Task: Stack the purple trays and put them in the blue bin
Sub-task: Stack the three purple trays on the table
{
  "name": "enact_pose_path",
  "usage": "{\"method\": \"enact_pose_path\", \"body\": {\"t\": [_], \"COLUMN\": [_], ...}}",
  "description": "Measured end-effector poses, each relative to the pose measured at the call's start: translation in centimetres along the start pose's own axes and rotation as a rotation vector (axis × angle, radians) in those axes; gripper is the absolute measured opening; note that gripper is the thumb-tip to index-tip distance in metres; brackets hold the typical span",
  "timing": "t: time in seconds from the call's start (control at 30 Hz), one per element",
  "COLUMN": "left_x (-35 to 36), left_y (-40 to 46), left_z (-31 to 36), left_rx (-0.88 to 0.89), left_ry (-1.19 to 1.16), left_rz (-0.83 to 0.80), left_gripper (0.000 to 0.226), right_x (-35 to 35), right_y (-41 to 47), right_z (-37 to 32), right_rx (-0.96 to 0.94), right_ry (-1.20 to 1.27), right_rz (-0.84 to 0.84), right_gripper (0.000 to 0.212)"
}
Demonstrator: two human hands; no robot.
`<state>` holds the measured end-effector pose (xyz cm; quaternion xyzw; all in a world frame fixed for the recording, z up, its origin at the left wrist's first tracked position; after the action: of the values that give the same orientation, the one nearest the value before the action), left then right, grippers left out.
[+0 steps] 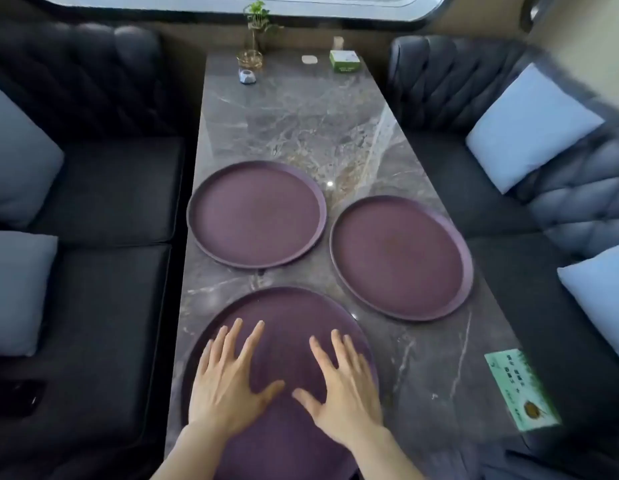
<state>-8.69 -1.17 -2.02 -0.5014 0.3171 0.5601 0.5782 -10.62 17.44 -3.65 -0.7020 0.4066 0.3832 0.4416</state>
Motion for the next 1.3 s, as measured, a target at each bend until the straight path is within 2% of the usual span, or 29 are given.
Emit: {"method": "enact_pose_path", "body": {"t": [0.03, 0.2, 0.6, 0.7, 0.8, 0.9, 0.97, 1.13, 1.3], "left_x": [1.0, 4.1, 5.5, 4.5, 2.5, 1.2, 0.8, 1.3, 2.3], "left_y": [0.0, -0.2, 3.0, 3.7, 5.9, 9.2, 11.6, 18.0, 23.0], "left_z": [-0.2, 0.1, 3.9, 4.7, 6.7, 9.6, 11.7, 15.4, 17.1], "left_rx": [-0.008, 0.010, 0.027, 0.035, 0.047, 0.019, -0.010, -0.077, -0.192], "left_ry": [0.001, 0.039, 0.074, 0.069, -0.036, -0.193, -0.301, -0.467, -0.559], "left_rz": [-0.070, -0.126, -0.164, -0.065, 0.112, 0.169, 0.155, 0.066, 0.000], "left_gripper": [0.106, 0.121, 0.118, 0.100, 0.068, 0.052, 0.048, 0.062, 0.078], "right_x": [0.8, 1.8, -0.2, -1.3, -5.7, -10.3, -12.6, -16.5, -17.2], "right_y": [0.0, -0.4, 2.0, 2.6, 3.7, 5.3, 6.6, 9.7, 13.2], "right_z": [0.5, 2.7, 7.0, 7.0, 9.0, 13.6, 17.3, 25.8, 31.0], "right_rx": [0.019, 0.022, 0.028, 0.049, 0.136, 0.228, 0.313, 0.473, 0.606], "right_ry": [0.007, -0.074, -0.001, 0.033, 0.151, 0.272, 0.294, 0.302, 0.301], "right_rz": [-0.041, 0.053, 0.057, 0.117, 0.349, 0.509, 0.547, 0.566, 0.437], "right_gripper": [0.091, 0.096, 0.095, 0.079, 0.049, 0.025, 0.018, 0.022, 0.048]}}
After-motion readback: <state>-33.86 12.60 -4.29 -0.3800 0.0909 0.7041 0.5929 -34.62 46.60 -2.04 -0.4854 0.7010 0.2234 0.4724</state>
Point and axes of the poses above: each hand's wrist, its own y-axis towards the middle knuckle, its own x-axis out of the palm, z = x × y, the point moved 9 cm from there along y, towards the middle knuckle
